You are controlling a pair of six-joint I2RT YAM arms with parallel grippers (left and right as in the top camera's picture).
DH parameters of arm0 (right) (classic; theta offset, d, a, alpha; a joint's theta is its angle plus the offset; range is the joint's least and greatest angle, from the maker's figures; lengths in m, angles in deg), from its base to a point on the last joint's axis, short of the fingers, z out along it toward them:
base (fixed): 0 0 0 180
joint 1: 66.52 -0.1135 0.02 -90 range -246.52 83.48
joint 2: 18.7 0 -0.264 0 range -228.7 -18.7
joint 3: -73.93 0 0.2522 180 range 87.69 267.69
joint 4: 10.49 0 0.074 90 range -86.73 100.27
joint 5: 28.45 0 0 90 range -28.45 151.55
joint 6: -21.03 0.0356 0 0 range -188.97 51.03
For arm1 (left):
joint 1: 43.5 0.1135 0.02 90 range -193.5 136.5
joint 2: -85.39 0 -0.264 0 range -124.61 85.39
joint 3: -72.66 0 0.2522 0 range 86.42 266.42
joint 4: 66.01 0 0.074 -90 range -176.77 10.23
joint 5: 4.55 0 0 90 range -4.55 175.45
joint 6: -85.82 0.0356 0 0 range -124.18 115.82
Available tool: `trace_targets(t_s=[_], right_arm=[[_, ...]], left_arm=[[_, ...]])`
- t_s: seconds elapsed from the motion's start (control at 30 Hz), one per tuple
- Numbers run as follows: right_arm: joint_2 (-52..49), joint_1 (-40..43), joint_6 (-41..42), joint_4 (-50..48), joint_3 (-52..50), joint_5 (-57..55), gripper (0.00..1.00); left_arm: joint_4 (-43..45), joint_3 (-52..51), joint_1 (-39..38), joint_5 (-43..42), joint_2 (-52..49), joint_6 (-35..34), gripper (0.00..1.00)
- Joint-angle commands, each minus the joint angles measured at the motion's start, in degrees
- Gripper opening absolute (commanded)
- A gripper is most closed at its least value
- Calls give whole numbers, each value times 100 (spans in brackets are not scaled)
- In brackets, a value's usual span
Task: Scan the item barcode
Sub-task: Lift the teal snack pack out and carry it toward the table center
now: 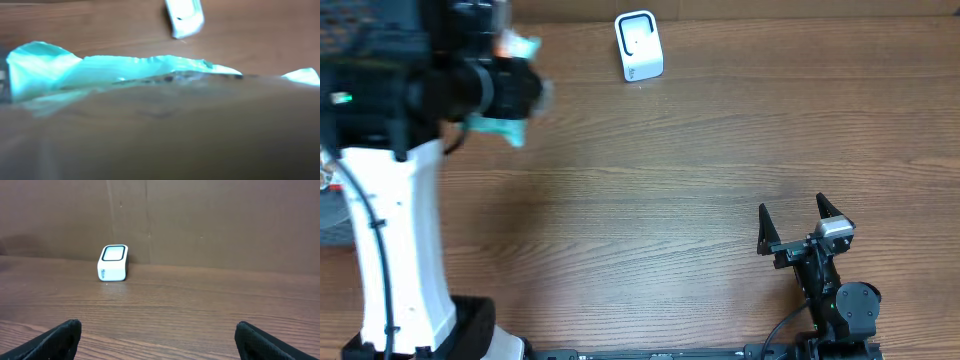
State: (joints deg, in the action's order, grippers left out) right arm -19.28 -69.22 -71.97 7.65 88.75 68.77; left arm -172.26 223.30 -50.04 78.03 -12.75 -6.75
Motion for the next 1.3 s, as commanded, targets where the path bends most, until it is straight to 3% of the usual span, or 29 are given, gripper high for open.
trace_targets(t_s=[0.0, 0.37, 0.7, 1.0, 1.27], right_arm=[[35, 15, -9, -20, -61, -26, 100], [35, 15, -9, -20, -61, -26, 100], [35, 15, -9, -20, -61, -26, 100], [35, 15, -9, -20, -61, -26, 100], [35, 15, -9, -20, -61, -26, 100]], left_arm=[[15, 83, -949, 214, -269, -376, 43], [245, 83, -3032, 557, -1921, -1080, 40], [647, 83, -3427, 570, -2629, -1252, 40], [960, 15, -3864, 1040, -2914, -1843, 31], [1926, -1165, -4107, 968, -3119, -2197, 29]])
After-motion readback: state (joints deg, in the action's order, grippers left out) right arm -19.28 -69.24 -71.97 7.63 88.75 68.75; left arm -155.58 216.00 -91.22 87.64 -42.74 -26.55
